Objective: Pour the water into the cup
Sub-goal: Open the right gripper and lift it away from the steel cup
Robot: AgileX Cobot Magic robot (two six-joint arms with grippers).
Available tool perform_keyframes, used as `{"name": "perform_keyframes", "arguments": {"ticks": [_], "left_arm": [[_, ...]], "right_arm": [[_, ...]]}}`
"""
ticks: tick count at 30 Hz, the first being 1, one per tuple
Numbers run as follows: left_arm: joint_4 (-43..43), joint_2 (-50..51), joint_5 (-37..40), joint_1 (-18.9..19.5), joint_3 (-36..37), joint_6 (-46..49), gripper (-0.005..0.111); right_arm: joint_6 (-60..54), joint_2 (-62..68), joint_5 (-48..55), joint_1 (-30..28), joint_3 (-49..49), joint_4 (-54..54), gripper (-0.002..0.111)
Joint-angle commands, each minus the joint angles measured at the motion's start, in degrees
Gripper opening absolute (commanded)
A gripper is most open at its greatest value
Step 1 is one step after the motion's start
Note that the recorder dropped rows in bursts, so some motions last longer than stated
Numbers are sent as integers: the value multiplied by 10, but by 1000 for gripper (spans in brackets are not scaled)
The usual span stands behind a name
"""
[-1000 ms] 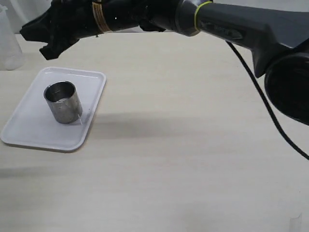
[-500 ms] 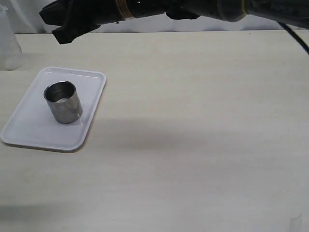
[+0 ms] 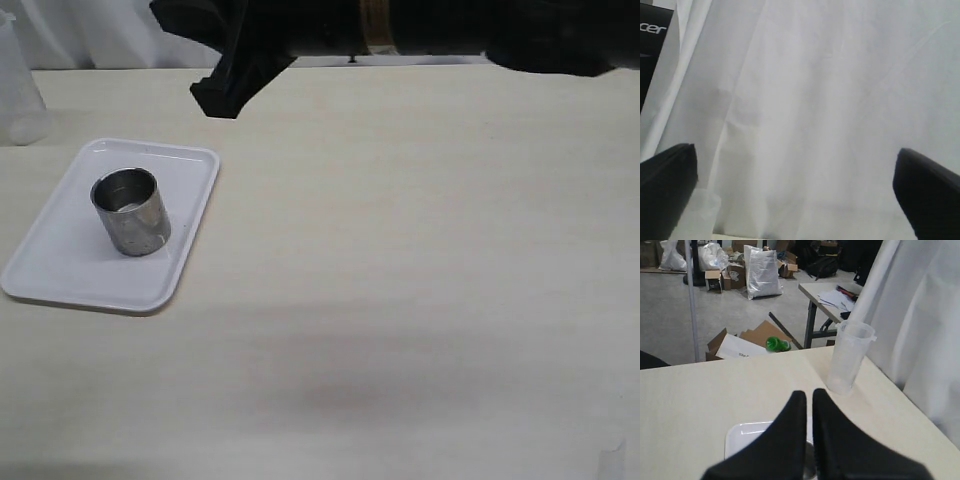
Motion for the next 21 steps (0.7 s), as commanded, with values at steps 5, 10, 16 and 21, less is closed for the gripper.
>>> {"name": "perform_keyframes", "arguments": {"ticks": [5, 10, 16, 21], "left_arm": [[118, -56, -61, -1, 2, -94, 105], [130, -81, -70, -1, 2, -139, 105], [169, -99, -98, -1, 2, -187, 105], [185, -101, -110, -1, 2, -212, 105]], "right_arm": [[-20, -151, 33, -3, 94, 29, 4], [-74, -242, 49, -3, 159, 85, 4], [-139, -373, 52, -3, 248, 167, 4], [-160, -491, 113, -3, 321, 204, 4]]}}
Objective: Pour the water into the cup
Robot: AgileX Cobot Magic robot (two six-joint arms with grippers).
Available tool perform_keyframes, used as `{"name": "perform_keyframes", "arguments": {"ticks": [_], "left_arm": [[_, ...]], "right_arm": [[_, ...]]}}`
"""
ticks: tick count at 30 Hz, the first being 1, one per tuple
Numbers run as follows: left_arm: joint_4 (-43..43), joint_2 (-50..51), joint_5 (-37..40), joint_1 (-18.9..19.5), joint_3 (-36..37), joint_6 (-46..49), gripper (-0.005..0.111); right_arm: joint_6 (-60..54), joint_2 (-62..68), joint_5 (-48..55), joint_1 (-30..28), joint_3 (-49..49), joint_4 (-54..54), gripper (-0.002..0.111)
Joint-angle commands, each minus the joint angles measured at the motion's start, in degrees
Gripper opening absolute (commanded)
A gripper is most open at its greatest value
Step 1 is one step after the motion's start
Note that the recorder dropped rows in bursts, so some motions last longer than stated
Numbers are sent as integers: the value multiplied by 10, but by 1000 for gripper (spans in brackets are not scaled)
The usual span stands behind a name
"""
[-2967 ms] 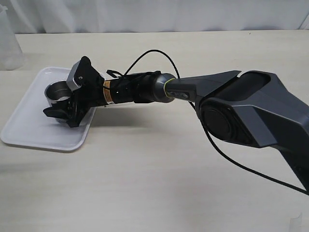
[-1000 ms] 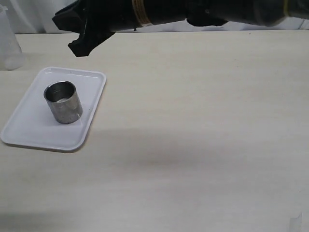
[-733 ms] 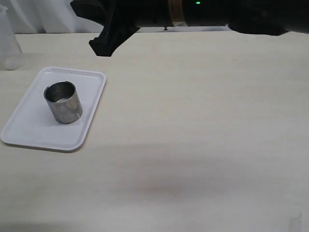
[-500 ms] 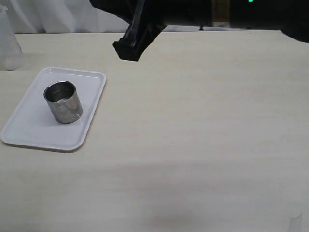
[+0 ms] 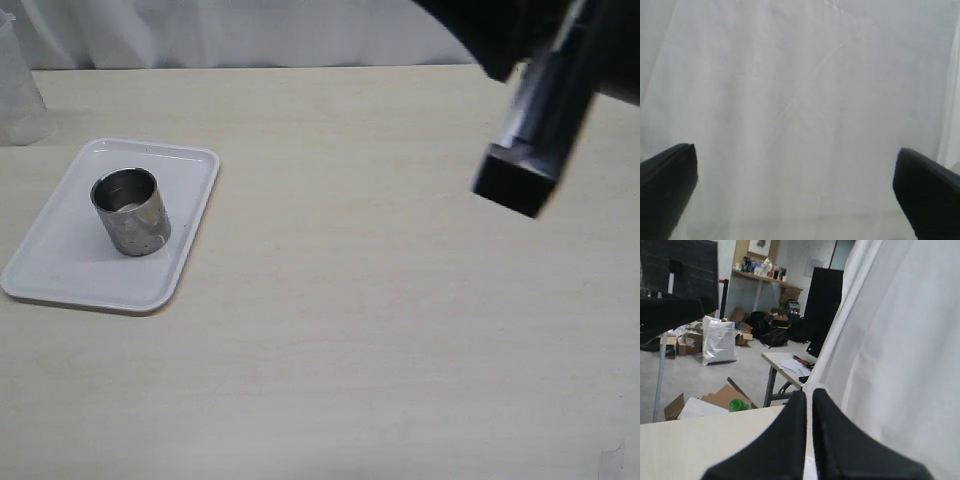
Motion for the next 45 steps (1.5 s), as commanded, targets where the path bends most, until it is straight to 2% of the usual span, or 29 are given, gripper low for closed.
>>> {"name": "perform_keyframes", "arguments": {"ticks": [1, 4, 11, 34, 45], "left_arm": [[13, -2, -16, -1, 2, -25, 105], [14, -2, -34, -1, 2, -25, 105], [12, -2, -36, -1, 2, -25, 105], [12, -1, -37, -1, 2, -25, 105], [-5, -1, -68, -1, 4, -20, 105]], "right_arm": [[-20, -104, 64, -3, 62, 30, 4], [-20, -189, 103, -3, 102, 30, 4], [-18, -261, 111, -3, 117, 30, 4], [-13, -268, 109, -3, 117, 30, 4], [-13, -268, 109, -3, 117, 30, 4]]}}
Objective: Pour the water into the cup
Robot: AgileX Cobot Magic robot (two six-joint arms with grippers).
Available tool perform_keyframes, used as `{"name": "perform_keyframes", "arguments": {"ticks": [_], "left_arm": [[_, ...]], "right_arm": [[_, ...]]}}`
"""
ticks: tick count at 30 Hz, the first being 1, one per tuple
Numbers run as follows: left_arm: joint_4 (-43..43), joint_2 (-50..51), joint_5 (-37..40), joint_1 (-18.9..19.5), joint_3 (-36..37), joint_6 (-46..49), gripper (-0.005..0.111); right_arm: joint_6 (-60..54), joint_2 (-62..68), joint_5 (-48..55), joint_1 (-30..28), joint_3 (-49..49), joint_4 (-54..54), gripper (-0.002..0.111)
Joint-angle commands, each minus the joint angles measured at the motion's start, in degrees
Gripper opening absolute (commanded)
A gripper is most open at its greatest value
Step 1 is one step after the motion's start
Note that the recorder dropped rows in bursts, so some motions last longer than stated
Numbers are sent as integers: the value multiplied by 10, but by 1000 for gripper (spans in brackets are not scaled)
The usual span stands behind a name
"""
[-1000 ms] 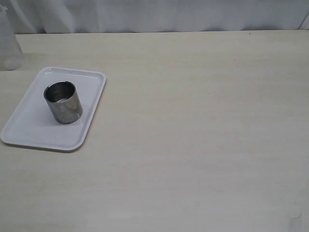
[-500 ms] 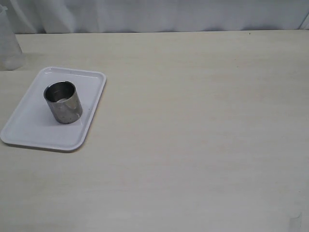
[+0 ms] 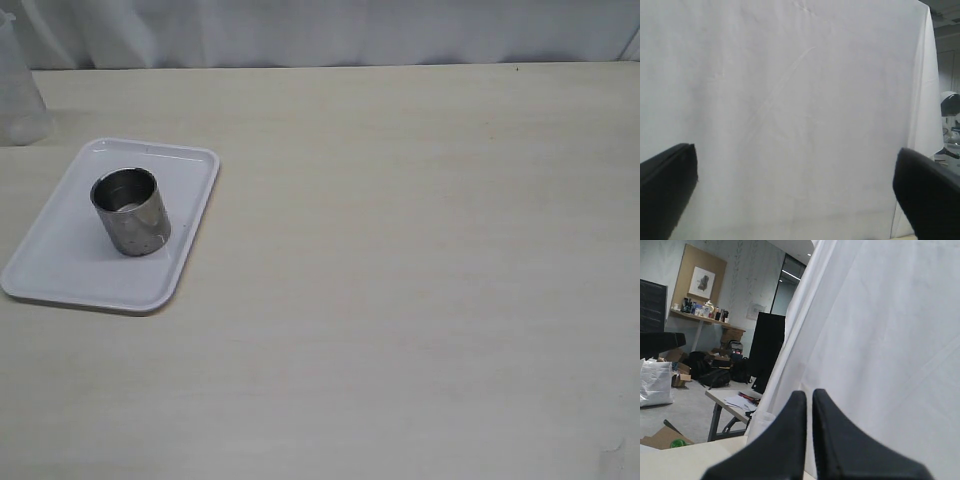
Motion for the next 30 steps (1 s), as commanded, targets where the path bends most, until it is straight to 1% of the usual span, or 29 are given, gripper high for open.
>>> {"name": "perform_keyframes", "arguments": {"ticks": [1, 4, 7, 8, 11, 14, 17, 21, 24, 27, 29, 30], "left_arm": [[-17, -1, -15, -1, 2, 10, 105], [-17, -2, -15, -10, 2, 59, 105], [-25, -2, -13, -37, 2, 147, 105], [-39, -2, -11, -50, 2, 185, 105], [-100, -2, 7, -74, 2, 254, 105], [-208, -2, 65, -86, 2, 308, 105], [-319, -2, 127, -90, 2, 376, 105], [-437, -3, 201, -101, 2, 486, 105], [-546, -23, 281, -119, 2, 620, 105], [-662, -58, 357, -124, 2, 778, 105], [-710, -86, 398, -124, 2, 847, 105], [-719, -102, 420, -124, 2, 861, 105]], "right_arm": [[3, -3, 4, -3, 1, 7, 4], [3, -3, 4, -3, 1, 7, 4], [3, -3, 4, -3, 1, 7, 4], [3, -3, 4, -3, 1, 7, 4], [3, -3, 4, -3, 1, 7, 4], [3, -3, 4, -3, 1, 7, 4], [3, -3, 4, -3, 1, 7, 4], [3, -3, 4, -3, 1, 7, 4], [3, -3, 4, -3, 1, 7, 4], [3, -3, 4, -3, 1, 7, 4], [3, -3, 4, -3, 1, 7, 4], [3, -3, 4, -3, 1, 7, 4]]}}
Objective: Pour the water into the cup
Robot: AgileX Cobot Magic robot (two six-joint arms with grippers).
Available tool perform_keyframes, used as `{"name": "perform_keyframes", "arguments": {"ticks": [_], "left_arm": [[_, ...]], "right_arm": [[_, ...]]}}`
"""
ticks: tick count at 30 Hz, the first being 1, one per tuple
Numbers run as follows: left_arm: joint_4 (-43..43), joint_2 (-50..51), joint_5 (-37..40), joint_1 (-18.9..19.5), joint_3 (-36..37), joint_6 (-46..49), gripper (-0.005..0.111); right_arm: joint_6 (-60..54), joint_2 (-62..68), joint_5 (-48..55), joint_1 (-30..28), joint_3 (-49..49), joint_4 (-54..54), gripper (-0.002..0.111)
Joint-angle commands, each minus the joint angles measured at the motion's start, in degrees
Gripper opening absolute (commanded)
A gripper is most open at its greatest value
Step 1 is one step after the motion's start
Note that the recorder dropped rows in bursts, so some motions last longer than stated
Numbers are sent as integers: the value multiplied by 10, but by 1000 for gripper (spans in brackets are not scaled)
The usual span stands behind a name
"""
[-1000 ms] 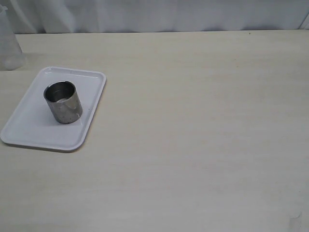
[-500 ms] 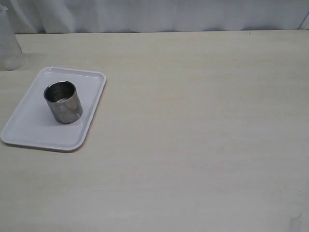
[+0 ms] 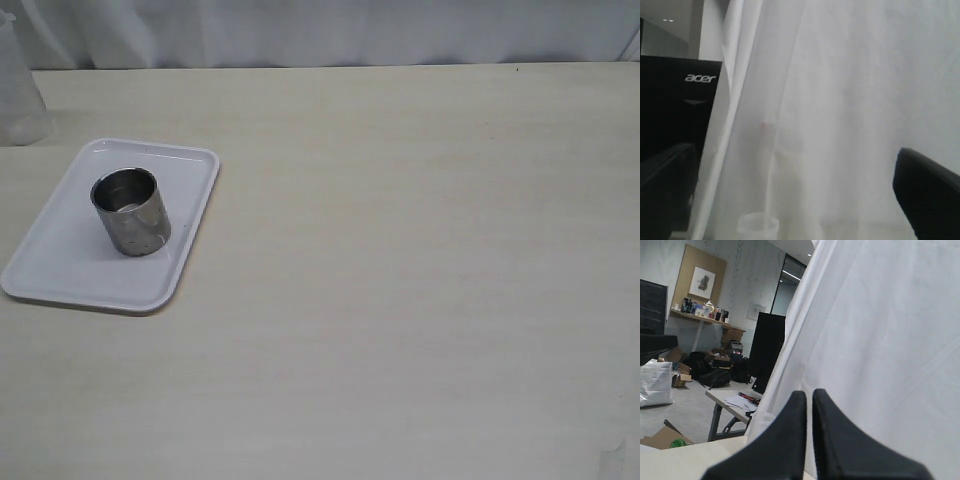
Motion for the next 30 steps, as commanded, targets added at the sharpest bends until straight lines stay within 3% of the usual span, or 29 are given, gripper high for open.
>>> {"name": "perform_keyframes", "arguments": {"ticks": [1, 8, 11, 16, 30], "left_arm": [[-99, -66, 110, -3, 1, 130, 105], [-56, -137, 226, -3, 1, 112, 105], [12, -147, 249, -3, 1, 32, 105], [28, -150, 251, -3, 6, 5, 105], [33, -150, 202, -3, 113, 5, 105]], "right_arm": [[3, -3, 4, -3, 1, 7, 4], [3, -3, 4, -3, 1, 7, 4], [3, -3, 4, -3, 1, 7, 4], [3, -3, 4, -3, 1, 7, 4], [3, -3, 4, -3, 1, 7, 4]]}}
